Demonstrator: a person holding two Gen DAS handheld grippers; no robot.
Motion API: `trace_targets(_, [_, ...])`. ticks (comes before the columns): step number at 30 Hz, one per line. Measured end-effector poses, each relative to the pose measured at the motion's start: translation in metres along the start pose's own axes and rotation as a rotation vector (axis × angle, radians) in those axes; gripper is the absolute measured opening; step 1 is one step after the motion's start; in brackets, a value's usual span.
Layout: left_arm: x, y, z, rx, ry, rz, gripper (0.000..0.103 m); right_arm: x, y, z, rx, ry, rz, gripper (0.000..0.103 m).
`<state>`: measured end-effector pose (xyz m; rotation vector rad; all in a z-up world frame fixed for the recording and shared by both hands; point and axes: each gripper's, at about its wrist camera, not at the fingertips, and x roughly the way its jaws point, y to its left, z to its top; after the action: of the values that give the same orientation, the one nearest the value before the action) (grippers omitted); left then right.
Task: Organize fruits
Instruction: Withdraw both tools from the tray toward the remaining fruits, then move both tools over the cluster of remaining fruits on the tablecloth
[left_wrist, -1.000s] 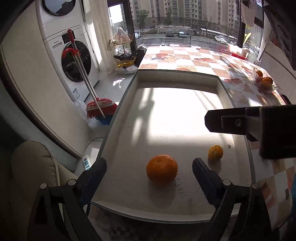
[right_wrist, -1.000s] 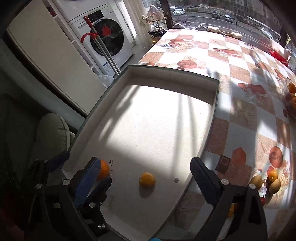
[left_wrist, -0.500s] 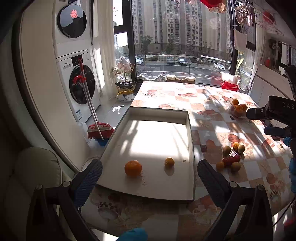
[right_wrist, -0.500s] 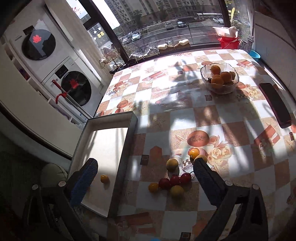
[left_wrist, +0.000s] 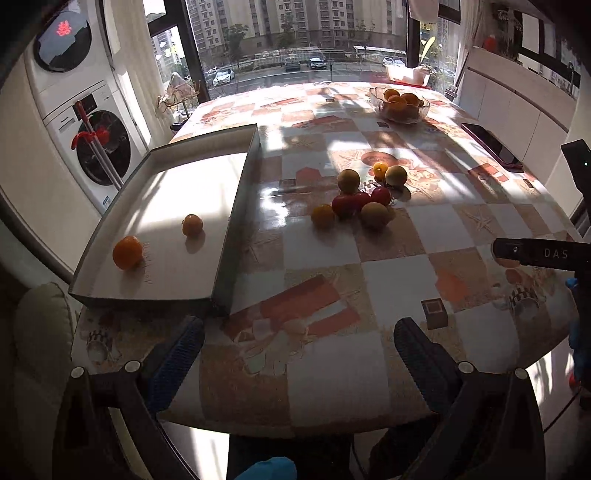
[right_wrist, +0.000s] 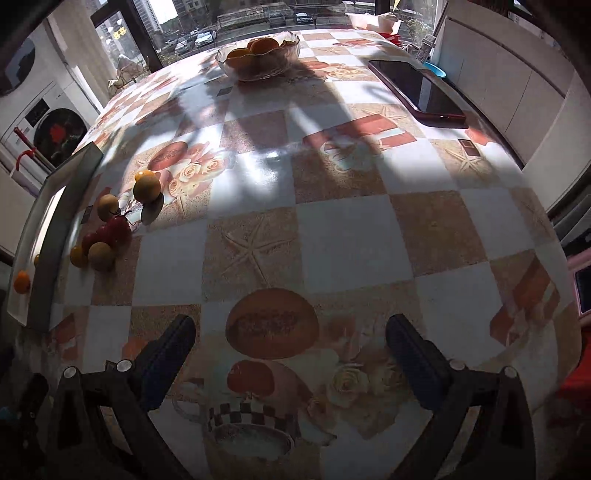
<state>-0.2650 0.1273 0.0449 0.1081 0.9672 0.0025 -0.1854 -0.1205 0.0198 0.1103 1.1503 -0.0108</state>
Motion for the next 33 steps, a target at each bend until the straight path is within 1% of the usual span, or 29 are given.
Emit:
trace_targets(2, [0.004, -0.009, 0.001, 0.030, 0.016, 0.004, 0.103, 0.001, -0.003, 0.001, -0.016, -0.035, -0.045, 0.103])
trace_targets(4, [0.009, -0.015, 0.002, 0.049, 0.035, 0.011, 0.103, 0.004, -0.006, 0.002, -0.018, -0.053, -0.066, 0.103])
trace_targets(8, [0.020, -0.019, 0.003, 0.046, 0.082, 0.010, 0.103, 0.006, -0.001, 0.002, -0.037, -0.079, -0.105, 0.103])
trace_targets(13, [0.028, -0.019, 0.007, 0.032, 0.109, 0.002, 0.103, 0.006, -0.001, -0.002, -0.033, -0.113, -0.103, 0.103])
trace_targets(18, [0.037, -0.021, 0.005, 0.036, 0.143, -0.002, 0.103, 0.004, -0.001, -0.011, -0.048, -0.179, -0.095, 0.103])
trace_targets(20, [0.037, -0.021, 0.005, 0.034, 0.143, -0.004, 0.103, 0.003, -0.001, -0.013, -0.051, -0.198, -0.094, 0.103])
trace_targets(23, [0.038, -0.019, 0.007, 0.030, 0.143, 0.004, 0.103, 0.003, -0.001, -0.013, -0.051, -0.201, -0.092, 0.103])
trace_targets(33, [0.043, -0.015, 0.008, 0.021, 0.154, -0.017, 0.103, 0.004, -0.001, -0.010, -0.050, -0.177, -0.091, 0.103])
